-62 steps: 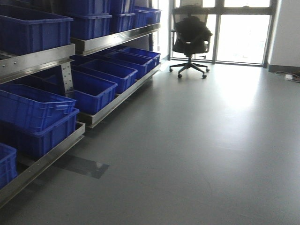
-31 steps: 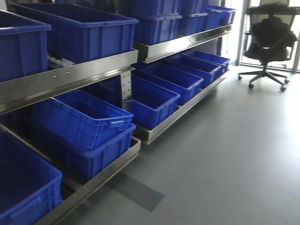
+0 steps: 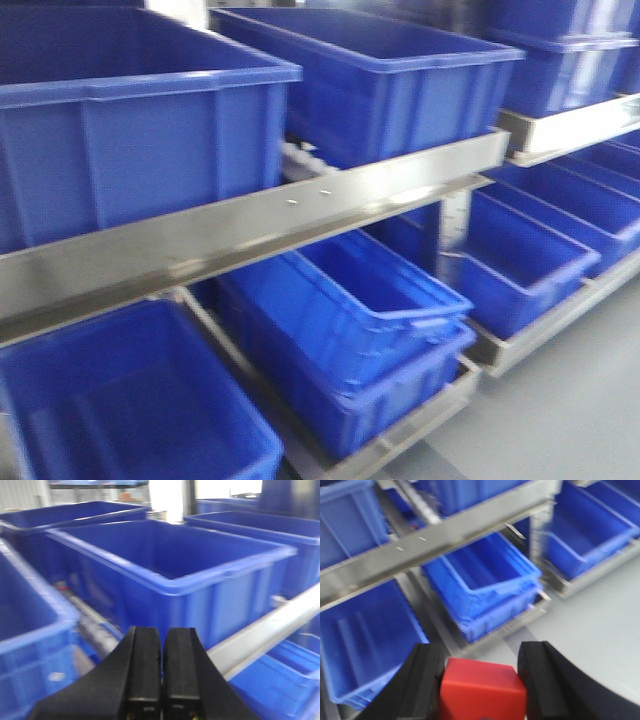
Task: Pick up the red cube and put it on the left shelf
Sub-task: 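Move the held red cube over an open blue bin on the shelf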
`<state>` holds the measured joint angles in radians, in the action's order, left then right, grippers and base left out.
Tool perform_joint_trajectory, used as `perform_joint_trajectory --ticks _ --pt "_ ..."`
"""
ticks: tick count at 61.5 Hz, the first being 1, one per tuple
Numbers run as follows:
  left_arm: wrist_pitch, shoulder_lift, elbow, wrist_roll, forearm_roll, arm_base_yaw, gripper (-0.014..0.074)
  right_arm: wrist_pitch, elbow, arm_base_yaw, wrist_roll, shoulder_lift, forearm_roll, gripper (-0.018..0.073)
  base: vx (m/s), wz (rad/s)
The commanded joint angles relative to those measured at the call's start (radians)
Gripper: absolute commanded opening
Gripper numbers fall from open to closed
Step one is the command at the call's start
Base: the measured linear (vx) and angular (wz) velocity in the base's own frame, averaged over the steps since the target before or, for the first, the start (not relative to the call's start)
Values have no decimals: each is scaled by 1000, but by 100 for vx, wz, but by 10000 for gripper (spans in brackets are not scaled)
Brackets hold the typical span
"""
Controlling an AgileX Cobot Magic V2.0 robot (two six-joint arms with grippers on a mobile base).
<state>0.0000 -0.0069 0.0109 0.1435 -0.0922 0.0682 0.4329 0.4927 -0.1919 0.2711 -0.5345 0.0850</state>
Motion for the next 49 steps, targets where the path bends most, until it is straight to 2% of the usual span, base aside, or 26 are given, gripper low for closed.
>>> perform_joint_trajectory --ticks 1,28,49 --pt "-83 7 22 1 -6 4 106 -84 28 -2 -2 -2 9 60 35 72" --pt "-83 7 22 1 -6 4 106 -84 28 -2 -2 -2 9 60 27 70" --pt "-83 7 22 1 -6 4 106 -84 28 -2 -2 -2 9 60 15 44"
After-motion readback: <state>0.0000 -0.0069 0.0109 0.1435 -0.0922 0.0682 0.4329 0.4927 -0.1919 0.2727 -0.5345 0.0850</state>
